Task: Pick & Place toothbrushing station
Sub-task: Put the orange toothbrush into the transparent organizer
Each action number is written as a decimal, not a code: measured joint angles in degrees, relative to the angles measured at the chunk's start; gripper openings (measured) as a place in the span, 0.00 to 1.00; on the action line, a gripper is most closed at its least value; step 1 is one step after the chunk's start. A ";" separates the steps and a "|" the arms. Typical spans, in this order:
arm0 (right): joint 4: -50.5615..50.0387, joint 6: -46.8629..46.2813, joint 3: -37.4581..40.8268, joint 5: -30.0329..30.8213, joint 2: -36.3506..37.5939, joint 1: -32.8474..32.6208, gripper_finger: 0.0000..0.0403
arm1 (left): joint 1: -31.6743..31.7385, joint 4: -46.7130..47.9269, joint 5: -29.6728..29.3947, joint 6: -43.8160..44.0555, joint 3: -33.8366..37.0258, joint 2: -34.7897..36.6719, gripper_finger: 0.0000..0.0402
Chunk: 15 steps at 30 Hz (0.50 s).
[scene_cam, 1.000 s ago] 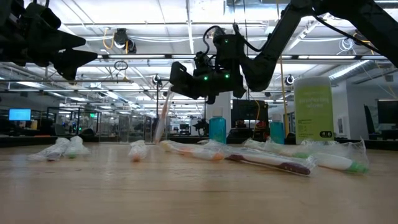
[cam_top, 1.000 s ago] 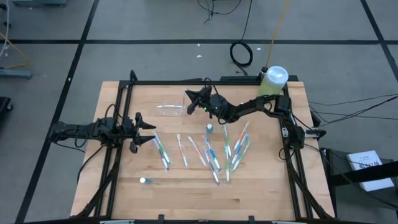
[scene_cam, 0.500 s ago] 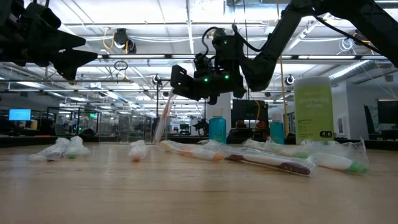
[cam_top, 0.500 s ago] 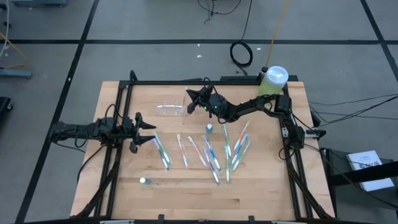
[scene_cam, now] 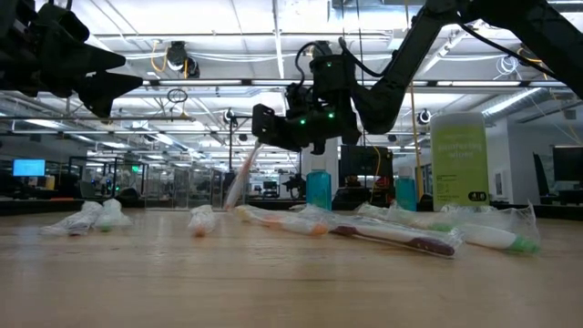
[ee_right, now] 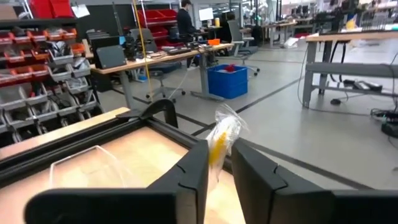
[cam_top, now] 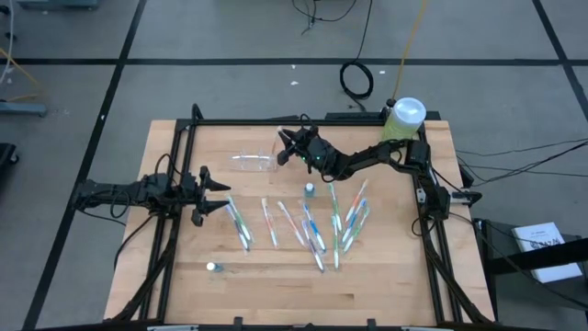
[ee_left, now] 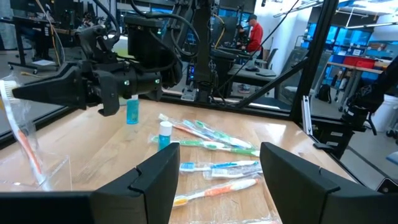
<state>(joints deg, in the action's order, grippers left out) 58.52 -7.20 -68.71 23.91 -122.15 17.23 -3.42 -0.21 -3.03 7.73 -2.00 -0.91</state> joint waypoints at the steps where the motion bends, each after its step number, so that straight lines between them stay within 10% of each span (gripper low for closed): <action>1: 0.45 0.56 0.00 0.01 0.00 0.00 0.19 | 0.00 0.00 0.00 0.00 0.00 0.02 0.57; 15: 3.19 3.29 0.02 -0.17 0.09 -0.42 0.34 | 0.02 0.00 0.00 0.00 0.00 0.01 0.57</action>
<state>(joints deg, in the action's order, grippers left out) 61.71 -3.90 -68.69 23.75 -122.06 16.82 -3.40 -0.21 -3.03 7.73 -2.00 -0.90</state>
